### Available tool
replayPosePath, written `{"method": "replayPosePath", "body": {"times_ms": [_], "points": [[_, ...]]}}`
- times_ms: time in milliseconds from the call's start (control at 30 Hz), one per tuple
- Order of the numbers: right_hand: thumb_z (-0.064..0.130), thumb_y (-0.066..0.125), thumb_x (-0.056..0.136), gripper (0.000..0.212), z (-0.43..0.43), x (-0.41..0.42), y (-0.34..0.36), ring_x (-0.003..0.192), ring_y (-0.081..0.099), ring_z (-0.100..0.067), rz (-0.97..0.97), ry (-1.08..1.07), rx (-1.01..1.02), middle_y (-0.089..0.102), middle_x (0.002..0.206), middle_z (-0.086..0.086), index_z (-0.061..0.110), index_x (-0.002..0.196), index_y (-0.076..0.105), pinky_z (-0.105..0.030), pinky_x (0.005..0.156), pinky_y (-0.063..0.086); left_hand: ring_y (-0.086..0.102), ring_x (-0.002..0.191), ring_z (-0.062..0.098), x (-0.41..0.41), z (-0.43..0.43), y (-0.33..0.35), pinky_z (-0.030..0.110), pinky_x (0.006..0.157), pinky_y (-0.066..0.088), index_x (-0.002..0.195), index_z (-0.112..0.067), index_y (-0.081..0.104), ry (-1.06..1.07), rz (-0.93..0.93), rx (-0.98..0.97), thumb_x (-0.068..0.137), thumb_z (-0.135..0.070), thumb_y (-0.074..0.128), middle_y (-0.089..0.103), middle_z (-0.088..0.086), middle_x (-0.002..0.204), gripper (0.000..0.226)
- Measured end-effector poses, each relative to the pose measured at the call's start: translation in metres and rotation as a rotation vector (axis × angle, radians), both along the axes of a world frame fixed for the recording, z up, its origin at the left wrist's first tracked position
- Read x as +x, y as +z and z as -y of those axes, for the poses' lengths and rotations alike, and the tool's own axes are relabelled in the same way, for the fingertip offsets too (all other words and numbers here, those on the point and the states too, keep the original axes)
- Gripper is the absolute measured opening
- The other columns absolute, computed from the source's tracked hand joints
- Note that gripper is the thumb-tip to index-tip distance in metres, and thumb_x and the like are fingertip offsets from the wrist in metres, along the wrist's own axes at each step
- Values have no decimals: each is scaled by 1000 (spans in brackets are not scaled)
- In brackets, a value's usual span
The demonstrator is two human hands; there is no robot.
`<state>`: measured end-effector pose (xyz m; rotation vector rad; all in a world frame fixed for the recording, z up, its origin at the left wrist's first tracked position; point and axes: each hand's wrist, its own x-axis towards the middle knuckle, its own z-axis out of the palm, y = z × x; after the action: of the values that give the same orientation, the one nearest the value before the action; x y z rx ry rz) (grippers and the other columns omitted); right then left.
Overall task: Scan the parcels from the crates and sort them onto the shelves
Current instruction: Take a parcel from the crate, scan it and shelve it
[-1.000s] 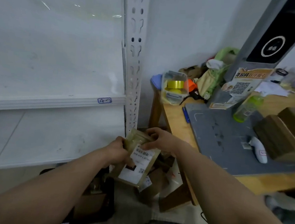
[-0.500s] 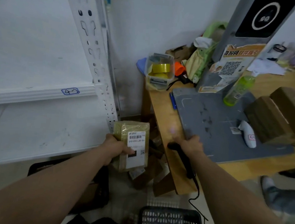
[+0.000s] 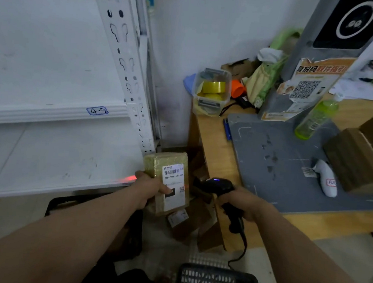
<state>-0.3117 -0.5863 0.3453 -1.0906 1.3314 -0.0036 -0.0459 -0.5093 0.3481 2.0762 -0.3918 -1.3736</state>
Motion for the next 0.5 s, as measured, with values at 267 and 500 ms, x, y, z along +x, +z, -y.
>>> {"method": "replayPosePath", "body": {"times_ms": [267,500], "points": [[14,80,82,36,-10,19,38,71,67,-19,234,-81,-9,73,79,-5,12,116,70,-33,66,54,58,118,39,-2,-5,-4,56,97,54,116,-21,21,82,66,-8,67,-2,90,55,16,127,86],[22,85,78,40,-16,23,39,76,67,-19,258,-87,-41,74,84,-5,15,116,72,-34,72,54,57,119,40,-3,-12,-5,56,94,55,118,-19,24,90,95,-10,67,-4,91,54,18,129,86]]}}
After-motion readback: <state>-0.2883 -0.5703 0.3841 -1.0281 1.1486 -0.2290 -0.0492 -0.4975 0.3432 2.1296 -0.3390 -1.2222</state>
